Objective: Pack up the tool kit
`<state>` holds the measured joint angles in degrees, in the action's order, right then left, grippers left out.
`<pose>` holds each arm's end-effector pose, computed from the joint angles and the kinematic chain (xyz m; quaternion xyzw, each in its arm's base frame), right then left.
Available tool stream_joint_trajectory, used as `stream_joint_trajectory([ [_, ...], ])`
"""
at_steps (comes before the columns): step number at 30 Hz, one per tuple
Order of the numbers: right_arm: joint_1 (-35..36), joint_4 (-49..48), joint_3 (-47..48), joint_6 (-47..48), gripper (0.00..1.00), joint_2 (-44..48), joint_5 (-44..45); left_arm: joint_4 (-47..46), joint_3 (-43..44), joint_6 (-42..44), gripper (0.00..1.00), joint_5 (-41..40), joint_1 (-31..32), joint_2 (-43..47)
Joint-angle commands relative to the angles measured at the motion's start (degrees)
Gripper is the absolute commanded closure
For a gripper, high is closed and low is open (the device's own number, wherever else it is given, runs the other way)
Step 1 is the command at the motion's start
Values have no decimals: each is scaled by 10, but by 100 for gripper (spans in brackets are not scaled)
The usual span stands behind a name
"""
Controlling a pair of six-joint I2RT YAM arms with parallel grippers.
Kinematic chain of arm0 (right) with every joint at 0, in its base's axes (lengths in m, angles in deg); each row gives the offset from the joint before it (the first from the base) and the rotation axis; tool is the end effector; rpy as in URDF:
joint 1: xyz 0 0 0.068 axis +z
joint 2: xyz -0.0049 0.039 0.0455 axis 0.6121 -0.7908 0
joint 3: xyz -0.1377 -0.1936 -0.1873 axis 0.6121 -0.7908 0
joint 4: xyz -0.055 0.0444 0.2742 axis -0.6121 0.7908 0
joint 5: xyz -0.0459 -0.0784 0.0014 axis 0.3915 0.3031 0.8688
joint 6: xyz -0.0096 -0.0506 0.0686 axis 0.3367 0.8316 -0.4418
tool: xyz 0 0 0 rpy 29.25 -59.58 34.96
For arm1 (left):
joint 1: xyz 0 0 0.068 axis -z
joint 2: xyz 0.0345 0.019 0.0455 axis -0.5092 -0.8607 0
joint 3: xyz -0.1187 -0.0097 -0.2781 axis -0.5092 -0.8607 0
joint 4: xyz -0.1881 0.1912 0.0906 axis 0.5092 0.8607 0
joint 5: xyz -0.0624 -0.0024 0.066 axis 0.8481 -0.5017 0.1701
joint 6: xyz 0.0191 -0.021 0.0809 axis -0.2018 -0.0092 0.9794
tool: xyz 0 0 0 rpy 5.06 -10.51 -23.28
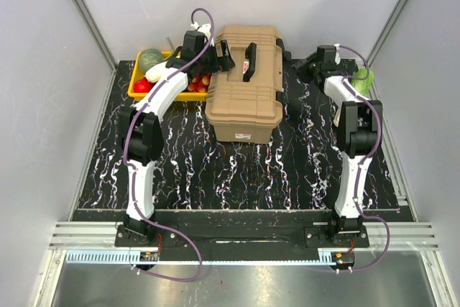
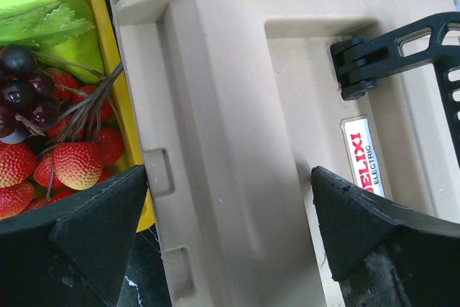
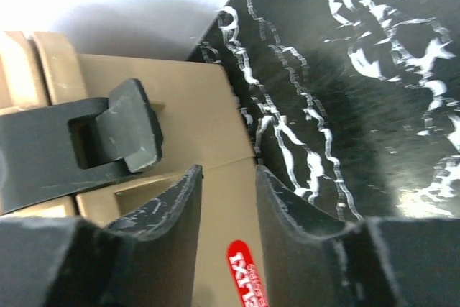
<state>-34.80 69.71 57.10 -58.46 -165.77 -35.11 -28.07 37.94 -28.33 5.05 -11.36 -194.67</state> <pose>0.5893 0.0411 0.2087 0.3548 0.7790 0.3095 0.4141 0.5503 -0.2079 0.3056 0.0368 0.8575 -0.2547 0.4455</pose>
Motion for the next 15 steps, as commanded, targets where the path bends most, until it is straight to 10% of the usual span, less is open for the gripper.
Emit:
stream_joint_trajectory([
  [1, -3, 130, 129, 181, 64, -6, 64, 69, -27, 23, 1, 26, 6, 12],
  [15, 29, 344, 467, 437, 88, -196, 102, 88, -59, 10, 1, 71, 7, 10],
])
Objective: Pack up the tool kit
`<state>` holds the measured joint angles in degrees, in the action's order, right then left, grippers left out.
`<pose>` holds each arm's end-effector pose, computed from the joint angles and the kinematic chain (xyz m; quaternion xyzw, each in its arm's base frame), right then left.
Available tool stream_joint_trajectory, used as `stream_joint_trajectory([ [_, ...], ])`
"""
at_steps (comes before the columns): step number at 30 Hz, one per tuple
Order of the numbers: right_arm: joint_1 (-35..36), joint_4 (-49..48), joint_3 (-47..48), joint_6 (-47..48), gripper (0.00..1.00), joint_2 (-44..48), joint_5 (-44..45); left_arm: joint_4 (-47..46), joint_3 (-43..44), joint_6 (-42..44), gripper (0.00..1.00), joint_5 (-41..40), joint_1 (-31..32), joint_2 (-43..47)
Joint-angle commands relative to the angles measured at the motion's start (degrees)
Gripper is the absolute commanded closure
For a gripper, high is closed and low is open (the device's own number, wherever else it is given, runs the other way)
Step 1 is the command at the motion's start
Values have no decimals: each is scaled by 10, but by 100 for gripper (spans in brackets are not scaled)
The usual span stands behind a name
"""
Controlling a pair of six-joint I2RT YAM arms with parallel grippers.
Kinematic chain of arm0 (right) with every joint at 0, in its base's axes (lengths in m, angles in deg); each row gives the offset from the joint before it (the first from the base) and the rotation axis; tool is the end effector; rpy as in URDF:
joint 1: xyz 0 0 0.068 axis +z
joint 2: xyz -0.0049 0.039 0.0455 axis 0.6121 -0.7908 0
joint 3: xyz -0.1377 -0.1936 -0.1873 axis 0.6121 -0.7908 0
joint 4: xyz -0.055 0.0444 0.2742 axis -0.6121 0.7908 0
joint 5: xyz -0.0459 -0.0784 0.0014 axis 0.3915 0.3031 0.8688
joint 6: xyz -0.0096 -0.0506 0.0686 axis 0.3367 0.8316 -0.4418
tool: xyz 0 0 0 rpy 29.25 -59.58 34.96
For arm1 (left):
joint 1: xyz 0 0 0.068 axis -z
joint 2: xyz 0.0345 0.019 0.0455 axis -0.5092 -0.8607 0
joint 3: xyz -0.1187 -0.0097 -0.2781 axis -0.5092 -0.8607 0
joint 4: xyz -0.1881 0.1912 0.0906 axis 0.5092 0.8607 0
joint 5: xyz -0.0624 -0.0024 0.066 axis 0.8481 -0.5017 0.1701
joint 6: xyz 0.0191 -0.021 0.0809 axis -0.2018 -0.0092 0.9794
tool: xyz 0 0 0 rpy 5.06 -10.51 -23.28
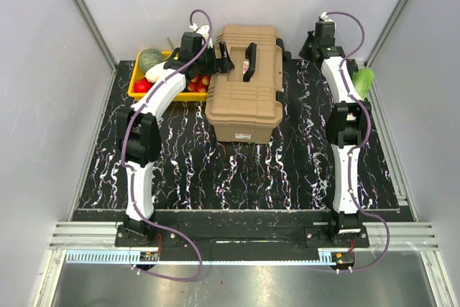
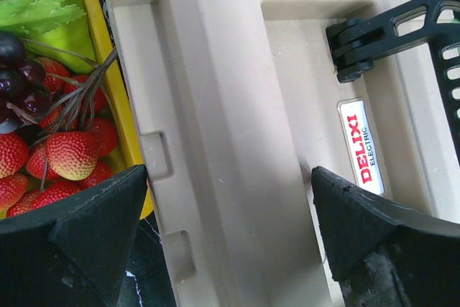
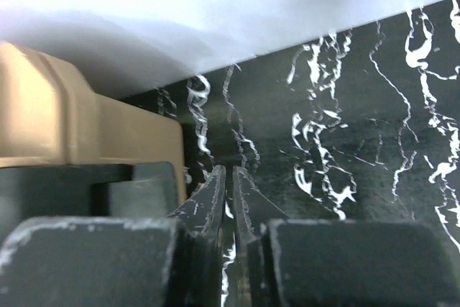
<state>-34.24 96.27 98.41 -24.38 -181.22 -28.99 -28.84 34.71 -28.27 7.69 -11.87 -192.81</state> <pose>0.6510 0.0426 0.2745 0.1348 0.8498 0.1316 0.4922 0.5425 -0.2033 0.3033 0.0445 0.8583 -0.2694 0.4345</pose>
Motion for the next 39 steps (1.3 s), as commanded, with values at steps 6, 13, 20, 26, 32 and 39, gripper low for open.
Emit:
stream_joint_trajectory([
  [6, 48, 53, 62, 162, 89, -75, 57, 99, -28, 7, 1, 57, 11, -18],
  [13, 58, 22, 73, 201, 92, -94, 105, 101, -29, 8, 2, 64, 11, -20],
  [20, 56, -11, 21, 225, 92, -62, 126, 104, -28, 12, 3, 58, 11, -19],
  [26, 44, -18, 18, 225, 92, -38, 167, 107, -27, 19, 3, 46, 11, -13],
  [32, 32, -45, 10, 243, 91, -17, 164, 105, -23, 24, 3, 75, 11, -19],
  [39, 32, -85, 27, 268, 89, -38, 86, 86, -56, 47, 10, 167, 23, -18],
])
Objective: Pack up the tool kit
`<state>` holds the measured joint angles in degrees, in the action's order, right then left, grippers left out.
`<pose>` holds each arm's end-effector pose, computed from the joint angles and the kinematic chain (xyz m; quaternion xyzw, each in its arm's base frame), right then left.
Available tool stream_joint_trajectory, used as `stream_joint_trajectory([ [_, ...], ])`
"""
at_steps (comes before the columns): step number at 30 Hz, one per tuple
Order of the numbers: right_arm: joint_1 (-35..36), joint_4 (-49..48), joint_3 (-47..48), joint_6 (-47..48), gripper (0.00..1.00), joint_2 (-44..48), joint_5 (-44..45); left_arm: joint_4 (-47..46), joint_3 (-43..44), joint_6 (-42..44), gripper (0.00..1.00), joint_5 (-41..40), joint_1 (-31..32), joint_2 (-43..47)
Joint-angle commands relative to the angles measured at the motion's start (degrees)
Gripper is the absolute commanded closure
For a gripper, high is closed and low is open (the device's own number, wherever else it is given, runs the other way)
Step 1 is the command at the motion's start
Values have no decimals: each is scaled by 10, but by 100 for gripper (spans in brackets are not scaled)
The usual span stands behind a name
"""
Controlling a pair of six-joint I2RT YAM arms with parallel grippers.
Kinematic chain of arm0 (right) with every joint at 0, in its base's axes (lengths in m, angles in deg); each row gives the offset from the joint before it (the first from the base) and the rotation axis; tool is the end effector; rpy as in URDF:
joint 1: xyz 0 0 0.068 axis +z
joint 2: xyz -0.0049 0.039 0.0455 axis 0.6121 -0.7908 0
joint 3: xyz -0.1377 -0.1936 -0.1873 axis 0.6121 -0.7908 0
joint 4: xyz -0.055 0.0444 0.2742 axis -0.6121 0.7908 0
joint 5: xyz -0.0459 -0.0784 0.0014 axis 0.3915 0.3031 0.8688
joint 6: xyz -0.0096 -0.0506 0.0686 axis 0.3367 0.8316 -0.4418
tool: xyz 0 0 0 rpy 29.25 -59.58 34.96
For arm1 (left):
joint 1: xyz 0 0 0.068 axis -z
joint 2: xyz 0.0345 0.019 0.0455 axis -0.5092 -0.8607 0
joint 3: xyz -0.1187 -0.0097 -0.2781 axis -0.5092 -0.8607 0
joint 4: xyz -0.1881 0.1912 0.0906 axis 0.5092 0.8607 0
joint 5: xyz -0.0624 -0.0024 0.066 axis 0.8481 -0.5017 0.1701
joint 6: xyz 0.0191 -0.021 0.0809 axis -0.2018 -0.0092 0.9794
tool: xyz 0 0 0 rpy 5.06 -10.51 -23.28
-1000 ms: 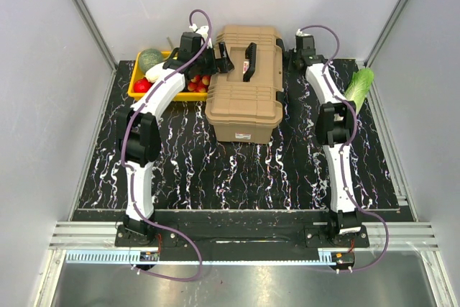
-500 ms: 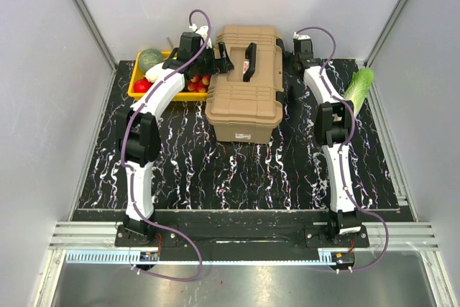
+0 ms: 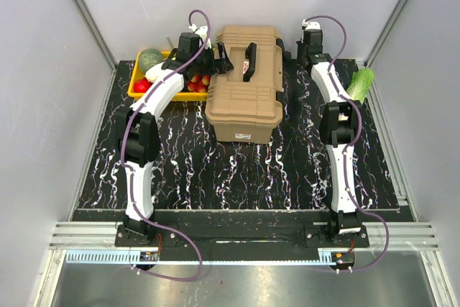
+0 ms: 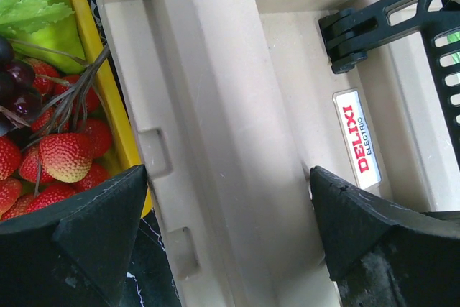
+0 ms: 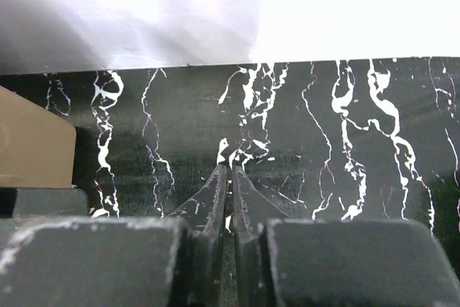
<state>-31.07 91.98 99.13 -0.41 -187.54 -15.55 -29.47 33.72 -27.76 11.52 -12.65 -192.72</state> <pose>0.6690 0.0632 0.2191 -0.0099 0.8635 -0.0613 0.5006 0.5420 -0.2000 0.2993 0.0590 0.8559 -0.2902 0.4239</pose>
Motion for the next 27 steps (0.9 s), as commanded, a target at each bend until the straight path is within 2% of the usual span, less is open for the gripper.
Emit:
stream_joint_trajectory([
  [1, 0, -42, 28, 31, 88, 19, -65, 90, -52, 48, 11, 134, 35, -18],
  [8, 4, -44, 34, 75, 89, -2, -185, 86, -57, 71, 18, 194, 52, -25],
  [17, 12, -56, 40, 89, 89, -24, -310, 85, -58, 83, 20, 247, 62, -37],
  [27, 54, -103, 38, 83, 91, -56, -337, 90, -70, 109, 22, 290, 84, -50],
])
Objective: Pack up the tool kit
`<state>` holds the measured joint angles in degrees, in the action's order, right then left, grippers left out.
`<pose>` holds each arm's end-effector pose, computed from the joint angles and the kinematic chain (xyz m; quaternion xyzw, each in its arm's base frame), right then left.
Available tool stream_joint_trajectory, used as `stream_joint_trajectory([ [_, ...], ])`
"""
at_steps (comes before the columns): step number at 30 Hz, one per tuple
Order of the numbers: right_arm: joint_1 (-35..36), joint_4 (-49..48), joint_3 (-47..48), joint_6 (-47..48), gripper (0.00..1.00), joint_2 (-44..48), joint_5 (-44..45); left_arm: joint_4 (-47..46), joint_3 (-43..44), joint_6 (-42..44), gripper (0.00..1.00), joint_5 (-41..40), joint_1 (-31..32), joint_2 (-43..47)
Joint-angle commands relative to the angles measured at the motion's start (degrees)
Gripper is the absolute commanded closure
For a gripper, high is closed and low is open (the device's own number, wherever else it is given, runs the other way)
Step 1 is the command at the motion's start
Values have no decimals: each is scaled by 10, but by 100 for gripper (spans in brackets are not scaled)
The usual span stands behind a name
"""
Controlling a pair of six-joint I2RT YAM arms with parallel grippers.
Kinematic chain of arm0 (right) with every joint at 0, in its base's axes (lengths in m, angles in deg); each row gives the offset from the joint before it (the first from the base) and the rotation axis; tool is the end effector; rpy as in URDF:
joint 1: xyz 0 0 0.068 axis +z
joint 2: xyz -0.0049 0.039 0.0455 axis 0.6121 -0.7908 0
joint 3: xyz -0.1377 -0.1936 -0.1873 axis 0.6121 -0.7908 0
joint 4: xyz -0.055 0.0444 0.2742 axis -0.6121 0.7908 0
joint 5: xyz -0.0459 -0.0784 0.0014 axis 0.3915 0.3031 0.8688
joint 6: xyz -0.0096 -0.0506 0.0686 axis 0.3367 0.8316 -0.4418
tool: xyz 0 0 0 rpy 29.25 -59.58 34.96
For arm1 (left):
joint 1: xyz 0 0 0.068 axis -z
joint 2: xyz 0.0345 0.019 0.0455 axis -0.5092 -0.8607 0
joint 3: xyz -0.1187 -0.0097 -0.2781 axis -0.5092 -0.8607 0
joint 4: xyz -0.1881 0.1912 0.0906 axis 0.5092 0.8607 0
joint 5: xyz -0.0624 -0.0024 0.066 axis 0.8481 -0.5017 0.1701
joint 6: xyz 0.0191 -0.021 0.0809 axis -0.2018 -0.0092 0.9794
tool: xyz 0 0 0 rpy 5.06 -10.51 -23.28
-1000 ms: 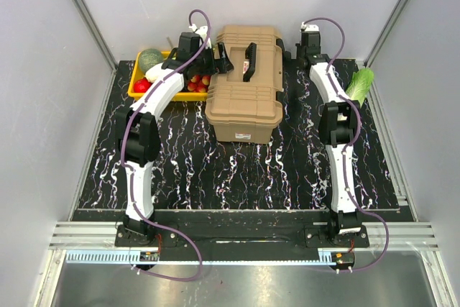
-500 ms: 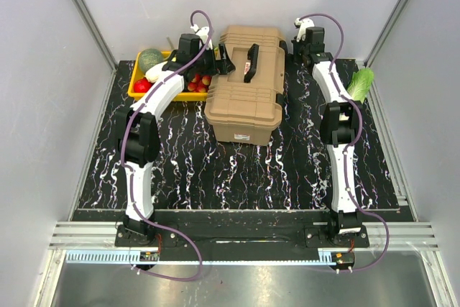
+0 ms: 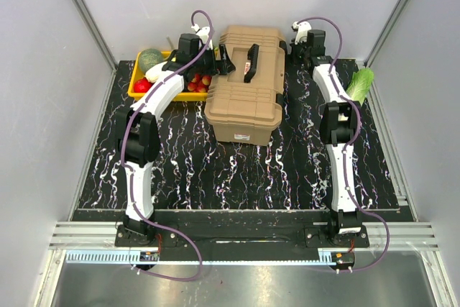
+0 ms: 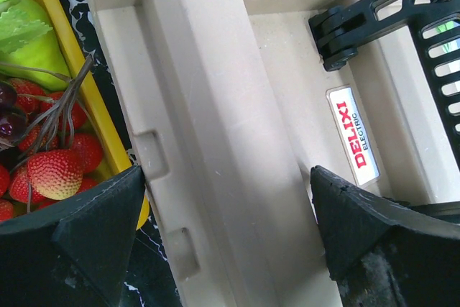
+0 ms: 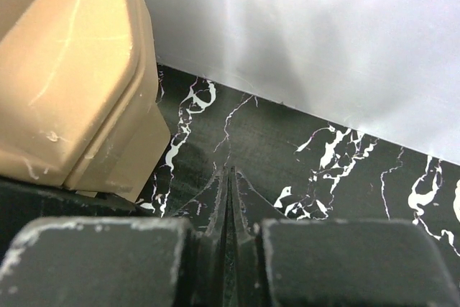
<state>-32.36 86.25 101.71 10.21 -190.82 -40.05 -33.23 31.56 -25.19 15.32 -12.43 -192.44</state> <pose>0.6815 0.0814 0.2129 -0.1861 0.8194 0.0671 0.5381 0.5395 -0.2064 0.2961 0.0988 0.8411 -0.3102 0.4320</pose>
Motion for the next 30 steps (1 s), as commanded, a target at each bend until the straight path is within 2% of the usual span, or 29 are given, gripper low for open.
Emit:
stream_joint_trajectory([
  [1, 70, -52, 10, -27, 91, -25, -93, 128, -51, 87, 23, 254, 84, -54],
  [9, 99, -132, -12, -112, 92, -33, -125, 128, -52, 92, 26, 282, 98, -62],
  [15, 111, -263, -86, -239, 92, -13, -144, 128, -48, 88, 26, 289, 100, -62],
  [19, 114, -325, -135, -289, 91, 11, -131, 124, -44, 84, 26, 295, 100, -59],
  [22, 113, -303, -140, -283, 91, 32, -70, 119, -38, 71, 25, 297, 100, -55],
  [24, 109, -265, -147, -271, 89, 55, 3, 119, -31, 62, 18, 277, 93, -42],
  [28, 75, -179, -169, -282, 81, 115, 129, 136, 11, 58, 2, 177, 60, 3],
  [30, 52, -123, -179, -290, 70, 157, 167, 130, 32, 34, 1, 126, 33, 24],
])
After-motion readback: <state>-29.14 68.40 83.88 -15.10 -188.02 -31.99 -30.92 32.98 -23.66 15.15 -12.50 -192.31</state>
